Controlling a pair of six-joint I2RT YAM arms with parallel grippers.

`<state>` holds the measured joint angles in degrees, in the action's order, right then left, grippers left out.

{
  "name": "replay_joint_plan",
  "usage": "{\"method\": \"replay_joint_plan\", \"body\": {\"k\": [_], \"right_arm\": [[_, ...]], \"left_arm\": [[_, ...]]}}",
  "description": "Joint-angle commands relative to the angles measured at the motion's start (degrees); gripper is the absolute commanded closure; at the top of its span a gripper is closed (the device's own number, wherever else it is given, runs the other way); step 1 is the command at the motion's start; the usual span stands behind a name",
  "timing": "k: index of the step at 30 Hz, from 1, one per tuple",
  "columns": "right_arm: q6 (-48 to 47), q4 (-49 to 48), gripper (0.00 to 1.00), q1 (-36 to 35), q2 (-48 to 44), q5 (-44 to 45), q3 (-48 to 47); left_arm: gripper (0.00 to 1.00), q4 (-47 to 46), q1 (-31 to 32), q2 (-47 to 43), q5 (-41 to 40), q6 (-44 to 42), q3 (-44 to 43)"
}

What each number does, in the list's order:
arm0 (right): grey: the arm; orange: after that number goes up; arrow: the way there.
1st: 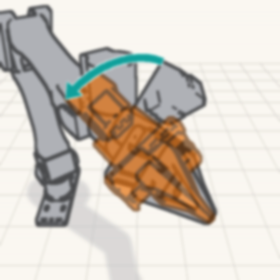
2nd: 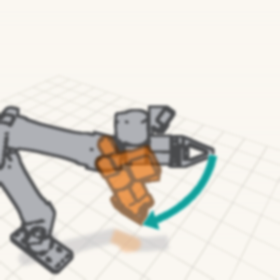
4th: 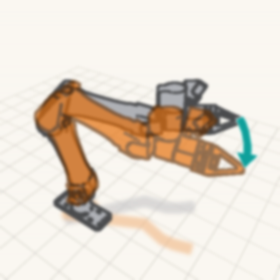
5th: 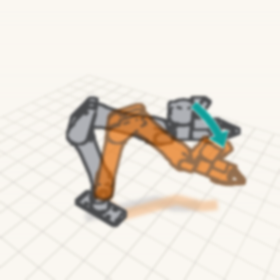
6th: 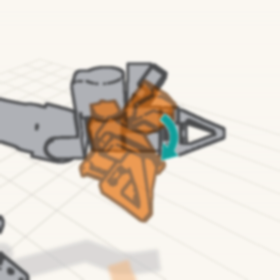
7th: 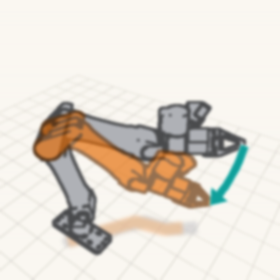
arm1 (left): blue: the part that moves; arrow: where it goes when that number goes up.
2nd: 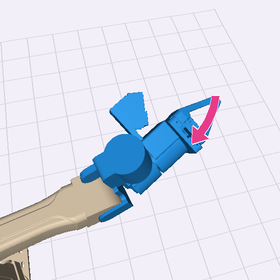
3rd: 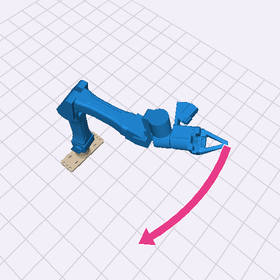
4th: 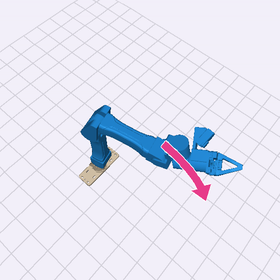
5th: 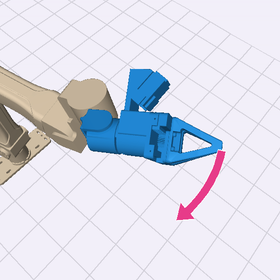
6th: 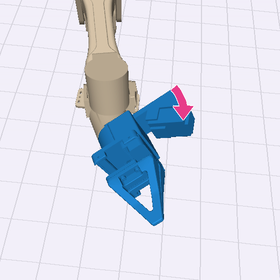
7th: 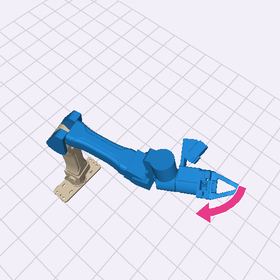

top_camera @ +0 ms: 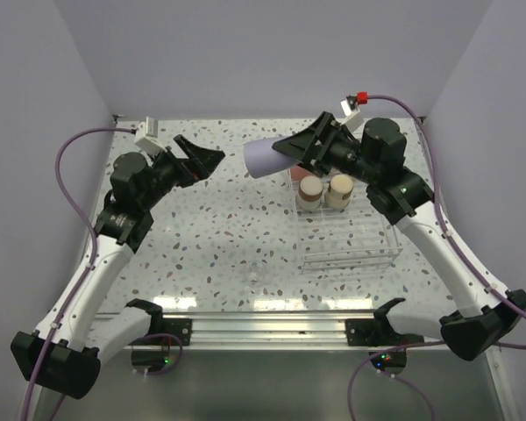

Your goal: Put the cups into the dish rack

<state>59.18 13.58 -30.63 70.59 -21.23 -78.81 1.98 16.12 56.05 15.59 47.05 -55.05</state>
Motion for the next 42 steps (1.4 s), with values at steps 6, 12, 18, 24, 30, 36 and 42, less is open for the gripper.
{"method": "replay_joint_plan", "body": {"k": [6, 12, 18, 24, 30, 36, 42], "right_arm": [[-18.2, 21.4, 1.0, 4.3, -4.5, 13.9, -7.8], [-33.7, 36.9, 1.0, 4.3, -5.5, 35.1, -10.8], [-36.8, 43.8, 1.0, 4.4, -3.9, 47.1, -7.7], [-36.9, 41.7, 1.0, 4.9, -4.1, 47.3, 0.2], [-36.2, 32.8, 1.0, 5.1, -3.6, 37.4, 6.7], [-34.0, 26.3, 1.0, 4.9, -2.2, 27.5, 13.9], [-34.1, 28.2, 1.0, 4.8, 0.6, 38.4, 15.0]], "left_arm": [[0.0, 20.5, -0.5, 1.1, -11.6, -11.6, -8.8], [0.01, 28.0, -0.5, 5.3, -7.1, -18.7, -10.7], [0.06, 32.4, 0.3, 8.3, -0.8, -25.4, -7.2], [0.09, 34.2, 9.7, 9.6, -5.6, -27.1, -2.4], [0.11, 30.4, 12.7, 7.9, -3.6, -23.3, 4.3], [0.13, 29.4, 16.2, 8.8, -4.9, -22.2, 7.1], [0.14, 28.4, 17.7, 10.8, -5.4, -22.4, 7.0]]}}
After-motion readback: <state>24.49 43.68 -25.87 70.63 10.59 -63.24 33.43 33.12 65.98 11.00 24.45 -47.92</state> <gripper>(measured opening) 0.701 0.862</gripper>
